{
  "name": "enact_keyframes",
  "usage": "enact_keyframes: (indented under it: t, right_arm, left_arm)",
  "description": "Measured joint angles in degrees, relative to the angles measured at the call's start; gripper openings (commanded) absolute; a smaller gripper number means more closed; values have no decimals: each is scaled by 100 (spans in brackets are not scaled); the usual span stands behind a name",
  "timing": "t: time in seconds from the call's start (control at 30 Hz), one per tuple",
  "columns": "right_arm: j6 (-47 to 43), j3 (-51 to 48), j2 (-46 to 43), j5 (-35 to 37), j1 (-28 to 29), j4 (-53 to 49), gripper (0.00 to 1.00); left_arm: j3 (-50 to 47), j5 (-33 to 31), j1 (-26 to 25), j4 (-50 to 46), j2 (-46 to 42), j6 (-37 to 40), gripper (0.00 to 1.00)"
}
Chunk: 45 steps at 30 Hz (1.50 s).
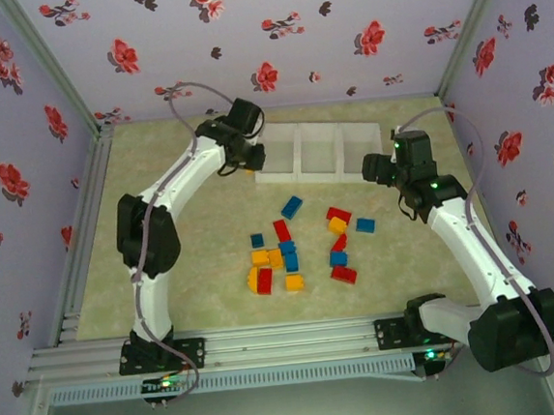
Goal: Sort the legos into containers by color
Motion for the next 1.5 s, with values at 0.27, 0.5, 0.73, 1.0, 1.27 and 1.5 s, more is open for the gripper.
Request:
enact_keyframes:
  t: [0.27, 0.5, 0.73, 1.0, 1.27, 1.5]
  right_arm:
    - [52, -2, -46, -13, 76, -42, 83]
    - [109, -2, 22, -116, 262, -48, 81]
    - [111, -42, 184, -337, 549, -214, 81]
    - [332, -90, 170, -503, 1056, -496, 78]
    - [713, -1019, -306, -295, 1333, -496, 75]
    - [1095, -1285, -203, 94, 1333, -713, 73]
  left_arm:
    - [2168, 20, 15, 186, 1641, -168, 19]
    - [2872, 28, 22, 280, 2503, -162, 45]
    - [2846, 79, 26, 470, 2483, -105, 52]
    - [127, 101, -133, 614, -188, -105, 55]
    - [-3565, -55, -1078, 1641, -3958, -411, 55]
    - [-5147, -205, -1150, 1779, -4833, -780, 56]
